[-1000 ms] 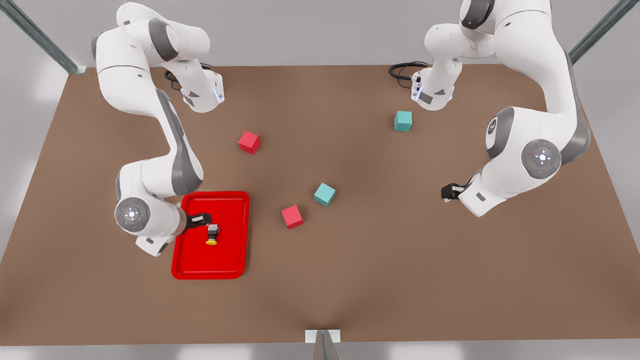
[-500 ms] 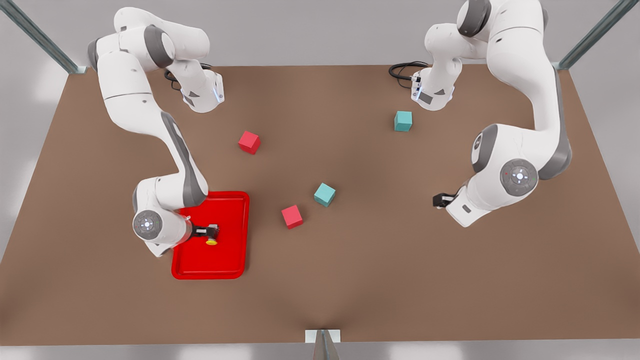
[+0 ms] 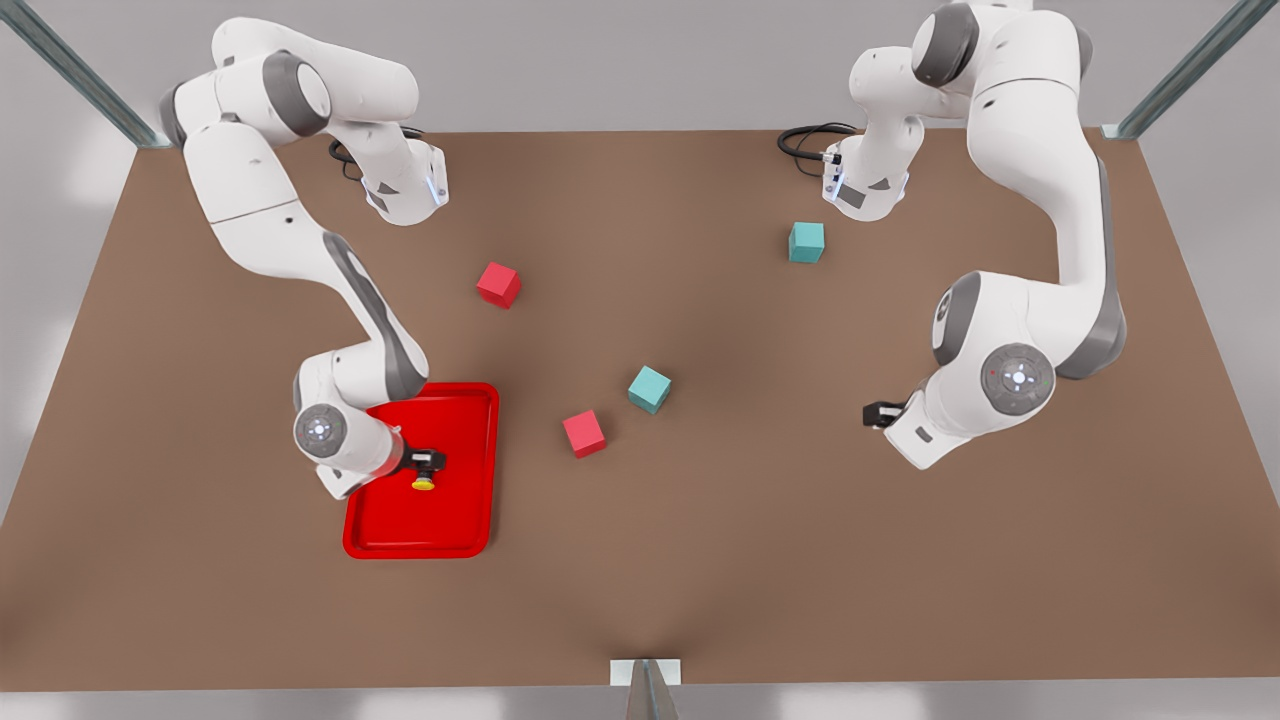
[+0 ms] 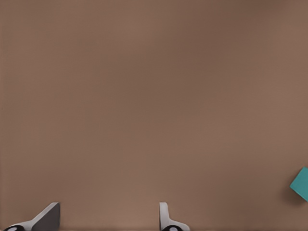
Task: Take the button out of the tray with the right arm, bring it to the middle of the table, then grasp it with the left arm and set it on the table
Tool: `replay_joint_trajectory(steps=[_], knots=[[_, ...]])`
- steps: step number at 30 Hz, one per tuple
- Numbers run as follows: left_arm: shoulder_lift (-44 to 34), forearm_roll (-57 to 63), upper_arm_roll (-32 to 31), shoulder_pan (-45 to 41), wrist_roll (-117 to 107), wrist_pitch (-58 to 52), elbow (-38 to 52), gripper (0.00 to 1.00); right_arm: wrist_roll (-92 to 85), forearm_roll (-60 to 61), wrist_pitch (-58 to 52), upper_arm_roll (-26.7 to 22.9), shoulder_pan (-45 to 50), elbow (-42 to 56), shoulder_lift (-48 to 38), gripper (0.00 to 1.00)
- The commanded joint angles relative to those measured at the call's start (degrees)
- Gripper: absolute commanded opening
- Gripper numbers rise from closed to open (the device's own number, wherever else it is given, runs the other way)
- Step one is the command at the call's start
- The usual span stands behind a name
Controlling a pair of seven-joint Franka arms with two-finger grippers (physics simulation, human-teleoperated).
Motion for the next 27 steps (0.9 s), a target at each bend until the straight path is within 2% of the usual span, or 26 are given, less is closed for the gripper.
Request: replay_joint_trajectory(steps=[1,27], knots=[[0.1,0.3,0.0,0.0,-0.6,0.2,0.0,1.00,4.1,-0.8,2.9,0.0,0.1,0.0,0.3,1.00],[2.2,0.3,0.0,0.0,-0.6,2.1,-0.2,1.00,4.5,-6.6,4.7,0.0,-0.4,-1.5,3.1,1.00]])
